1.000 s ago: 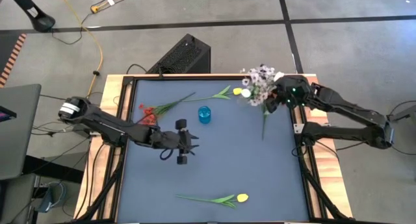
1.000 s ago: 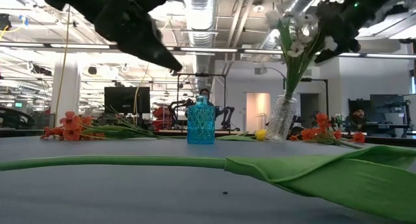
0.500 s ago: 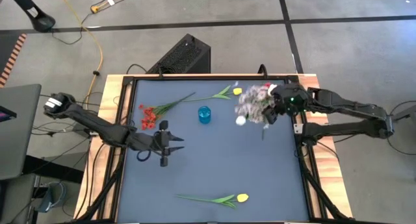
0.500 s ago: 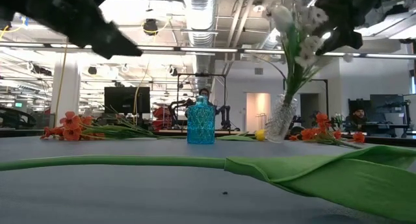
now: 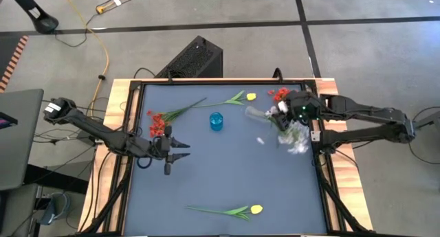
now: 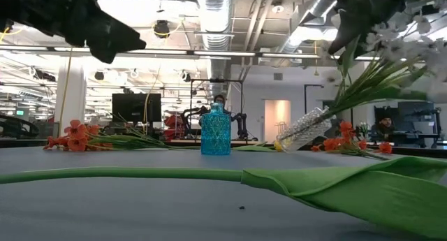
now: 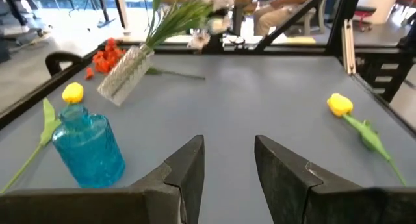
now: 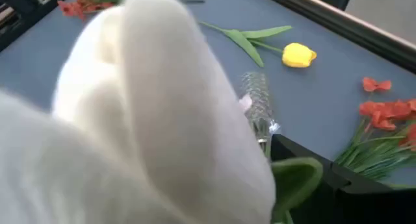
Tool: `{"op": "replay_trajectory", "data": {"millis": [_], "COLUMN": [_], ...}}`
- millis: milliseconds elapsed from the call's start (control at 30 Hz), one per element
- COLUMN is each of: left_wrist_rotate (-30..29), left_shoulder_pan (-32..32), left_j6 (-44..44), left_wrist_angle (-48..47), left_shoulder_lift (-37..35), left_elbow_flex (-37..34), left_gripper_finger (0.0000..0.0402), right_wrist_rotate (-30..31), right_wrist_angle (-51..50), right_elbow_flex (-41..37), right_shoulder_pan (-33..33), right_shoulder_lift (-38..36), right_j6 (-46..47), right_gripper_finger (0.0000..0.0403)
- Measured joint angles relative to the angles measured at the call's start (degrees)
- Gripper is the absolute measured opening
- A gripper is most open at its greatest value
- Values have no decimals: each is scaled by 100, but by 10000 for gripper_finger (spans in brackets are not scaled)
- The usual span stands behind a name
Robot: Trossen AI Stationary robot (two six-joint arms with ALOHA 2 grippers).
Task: Sort flowers into vase by color
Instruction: Put the white tulip into the transparent vase
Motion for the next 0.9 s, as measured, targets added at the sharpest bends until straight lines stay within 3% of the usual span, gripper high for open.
{"op": "replay_trajectory", "data": {"millis": [367,600,767,900], "left_wrist_rotate": [-1,385,1187,1668], "left_shoulder_pan": [31,621,1312,1733], "left_j6": [474,645,821,1161], "left_wrist_angle": [620,1673,1469,58], "left_shoulder_lift": [52,1030,1957,2530], "left_elbow_flex": [2,42,876,2042], "left_gripper_finger": [125,125,125,125], "right_wrist_rotate": [-112,-158,-248,-523], "right_wrist_angle": [13,4,-12,-35], "right_elbow_flex": [0,0,0,0], "right_shoulder_pan": [-218,-198,-165,-177], "right_shoulder_lift": [8,11,75,371], "right_j6": [-270,-282,-310,-736], "right_gripper_finger": [249,249,249,249]}}
